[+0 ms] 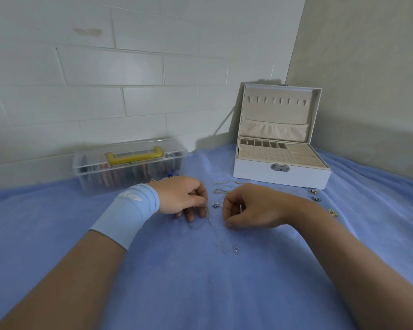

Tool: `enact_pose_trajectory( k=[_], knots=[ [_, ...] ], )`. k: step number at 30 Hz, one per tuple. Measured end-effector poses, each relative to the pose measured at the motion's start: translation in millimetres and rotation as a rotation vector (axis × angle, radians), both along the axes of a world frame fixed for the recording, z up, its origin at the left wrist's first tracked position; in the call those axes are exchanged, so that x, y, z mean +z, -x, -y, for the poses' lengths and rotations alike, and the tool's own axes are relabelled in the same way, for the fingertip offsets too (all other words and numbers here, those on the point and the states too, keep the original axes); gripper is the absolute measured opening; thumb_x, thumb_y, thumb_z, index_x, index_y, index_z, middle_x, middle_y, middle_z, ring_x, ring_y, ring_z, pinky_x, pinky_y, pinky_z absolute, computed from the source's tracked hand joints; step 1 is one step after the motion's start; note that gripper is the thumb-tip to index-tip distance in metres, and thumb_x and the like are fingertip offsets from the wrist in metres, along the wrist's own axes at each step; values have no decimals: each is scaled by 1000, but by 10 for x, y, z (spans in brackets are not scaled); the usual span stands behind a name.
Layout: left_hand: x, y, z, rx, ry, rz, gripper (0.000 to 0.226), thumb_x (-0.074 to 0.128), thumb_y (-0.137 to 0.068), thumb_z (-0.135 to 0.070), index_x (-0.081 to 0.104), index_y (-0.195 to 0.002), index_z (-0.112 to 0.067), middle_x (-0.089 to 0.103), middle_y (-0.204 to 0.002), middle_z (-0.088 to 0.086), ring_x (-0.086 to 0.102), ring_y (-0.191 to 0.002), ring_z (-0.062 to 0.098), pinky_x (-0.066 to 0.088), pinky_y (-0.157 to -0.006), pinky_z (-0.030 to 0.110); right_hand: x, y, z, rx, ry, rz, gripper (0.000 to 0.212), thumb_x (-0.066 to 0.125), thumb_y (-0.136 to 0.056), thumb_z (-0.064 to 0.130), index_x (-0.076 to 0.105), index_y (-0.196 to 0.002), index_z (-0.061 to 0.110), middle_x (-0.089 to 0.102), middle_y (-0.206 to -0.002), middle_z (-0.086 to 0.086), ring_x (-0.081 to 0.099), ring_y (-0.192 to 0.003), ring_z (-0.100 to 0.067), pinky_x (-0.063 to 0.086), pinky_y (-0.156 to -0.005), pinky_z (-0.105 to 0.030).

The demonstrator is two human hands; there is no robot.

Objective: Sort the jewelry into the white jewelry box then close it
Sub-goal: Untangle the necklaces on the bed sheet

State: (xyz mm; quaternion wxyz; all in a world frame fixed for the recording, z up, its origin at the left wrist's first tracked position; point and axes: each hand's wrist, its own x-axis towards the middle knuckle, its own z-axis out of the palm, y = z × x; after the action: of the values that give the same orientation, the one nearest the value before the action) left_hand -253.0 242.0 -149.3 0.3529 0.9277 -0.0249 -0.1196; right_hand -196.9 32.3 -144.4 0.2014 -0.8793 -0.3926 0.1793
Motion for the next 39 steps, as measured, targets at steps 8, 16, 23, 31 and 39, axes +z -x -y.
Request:
enact_pose_trajectory(
  k=[8,16,23,31,39],
  knots=[
    [100,51,6,11,-97,127,5,60,-96,-30,64,-92,-30,71,-74,-8,55,-53,-2,44,-55,17,-106,35,-171,-123,-264,26,13,75,-87,43,79,-90,32,71,-86,15,56,-64,9,39,-64,-10],
    [126,70,-42,53,3,187,10,56,-99,-18,62,-93,-14,71,-87,-6,70,-70,6,53,-55,24,-175,84,-304,-196,-413,-180,16,73,-91,18,78,-80,8,68,-63,9,43,-41,-2,34,-46,-10],
    [76,25,-89,77,-35,213,13,45,-103,-18,55,-94,-17,75,-84,-12,70,-72,9,48,-62,29,-158,81,-304,-207,-360,-135,19,72,-91,18,78,-77,6,65,-56,12,48,-40,0,33,-46,-7],
    [78,14,-118,69,85,231,9,52,-100,-13,61,-99,-14,76,-81,-2,67,-65,12,46,-58,25,-164,66,-319,-291,-443,-182,28,69,-95,32,79,-82,8,65,-57,13,45,-37,1,33,-45,-10],
    [81,38,-108,52,242,214,8,57,-99,-13,64,-98,-9,75,-79,2,67,-66,17,49,-60,24,-158,36,-308,-298,-616,-313,13,72,-92,22,78,-87,11,76,-84,-3,45,-49,-10,38,-48,-18]
  ],
)
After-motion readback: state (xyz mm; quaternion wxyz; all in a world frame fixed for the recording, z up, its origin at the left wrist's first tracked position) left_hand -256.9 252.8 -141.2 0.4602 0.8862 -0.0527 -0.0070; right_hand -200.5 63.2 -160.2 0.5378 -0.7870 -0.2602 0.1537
